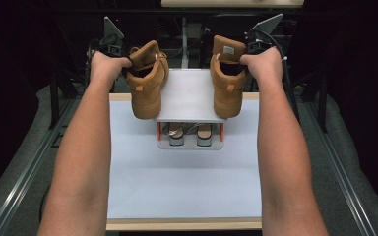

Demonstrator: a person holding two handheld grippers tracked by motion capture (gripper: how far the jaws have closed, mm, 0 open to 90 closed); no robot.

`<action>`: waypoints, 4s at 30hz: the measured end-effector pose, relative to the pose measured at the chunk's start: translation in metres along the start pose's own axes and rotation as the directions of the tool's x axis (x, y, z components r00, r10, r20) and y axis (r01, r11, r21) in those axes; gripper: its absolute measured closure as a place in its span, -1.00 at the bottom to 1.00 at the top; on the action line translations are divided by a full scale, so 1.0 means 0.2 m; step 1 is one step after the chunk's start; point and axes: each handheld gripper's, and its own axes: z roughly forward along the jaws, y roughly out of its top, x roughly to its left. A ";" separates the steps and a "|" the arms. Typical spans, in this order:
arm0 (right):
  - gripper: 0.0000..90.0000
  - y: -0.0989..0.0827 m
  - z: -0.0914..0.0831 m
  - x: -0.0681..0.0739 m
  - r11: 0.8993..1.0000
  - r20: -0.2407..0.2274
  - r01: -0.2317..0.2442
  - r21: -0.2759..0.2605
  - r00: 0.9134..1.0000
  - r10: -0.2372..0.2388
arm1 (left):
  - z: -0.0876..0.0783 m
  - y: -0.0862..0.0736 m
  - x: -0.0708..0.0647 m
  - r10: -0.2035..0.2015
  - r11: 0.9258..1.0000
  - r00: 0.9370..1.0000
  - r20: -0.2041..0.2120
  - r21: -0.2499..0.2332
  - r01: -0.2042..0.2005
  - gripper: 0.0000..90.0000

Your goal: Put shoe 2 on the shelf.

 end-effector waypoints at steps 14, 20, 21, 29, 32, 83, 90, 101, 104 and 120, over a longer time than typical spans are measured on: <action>0.90 0.01 0.07 0.09 1.000 -0.035 0.002 0.005 0.999 -0.002 | 0.12 0.02 -0.15 0.013 1.000 1.000 0.020 0.010 -0.013 0.88; 0.89 0.02 0.08 0.13 1.000 -0.039 0.023 0.011 0.999 -0.022 | 0.14 0.03 -0.20 0.012 1.000 1.000 0.011 -0.001 -0.012 0.87; 0.89 0.02 0.09 0.13 1.000 -0.039 0.024 0.014 0.999 -0.023 | 0.14 0.03 -0.20 0.006 1.000 1.000 0.019 0.003 -0.006 0.87; 0.89 0.03 0.11 0.16 1.000 -0.046 0.021 0.019 0.999 -0.020 | 0.18 0.03 -0.25 0.002 1.000 1.000 0.018 -0.011 -0.002 0.87; 0.89 0.04 0.13 0.16 0.999 -0.051 0.021 0.029 0.998 -0.020 | 0.20 0.03 -0.26 0.003 1.000 1.000 0.024 -0.011 -0.003 0.87; 0.43 0.03 0.17 0.20 0.993 -0.042 0.103 -0.055 0.994 -0.105 | 0.22 0.04 -0.28 0.069 0.996 0.996 0.051 -0.058 -0.066 0.49; 0.31 0.03 0.15 0.20 0.987 -0.030 0.142 -0.079 0.989 -0.145 | 0.22 0.04 -0.27 0.065 0.996 0.997 0.046 -0.063 -0.062 0.25; 0.19 0.02 0.14 0.20 0.978 -0.028 0.166 -0.129 0.985 -0.171 | 0.20 0.03 -0.29 0.104 0.992 0.995 0.008 -0.075 -0.103 0.14; 0.12 0.02 0.13 0.20 0.974 -0.028 0.179 -0.143 0.982 -0.184 | 0.20 0.03 -0.30 0.107 0.991 0.994 0.007 -0.084 -0.107 0.11; 0.11 0.00 0.05 0.19 0.967 -0.057 0.172 -0.190 0.981 -0.186 | 0.06 0.03 -0.36 0.132 0.983 0.991 -0.018 -0.127 -0.133 0.02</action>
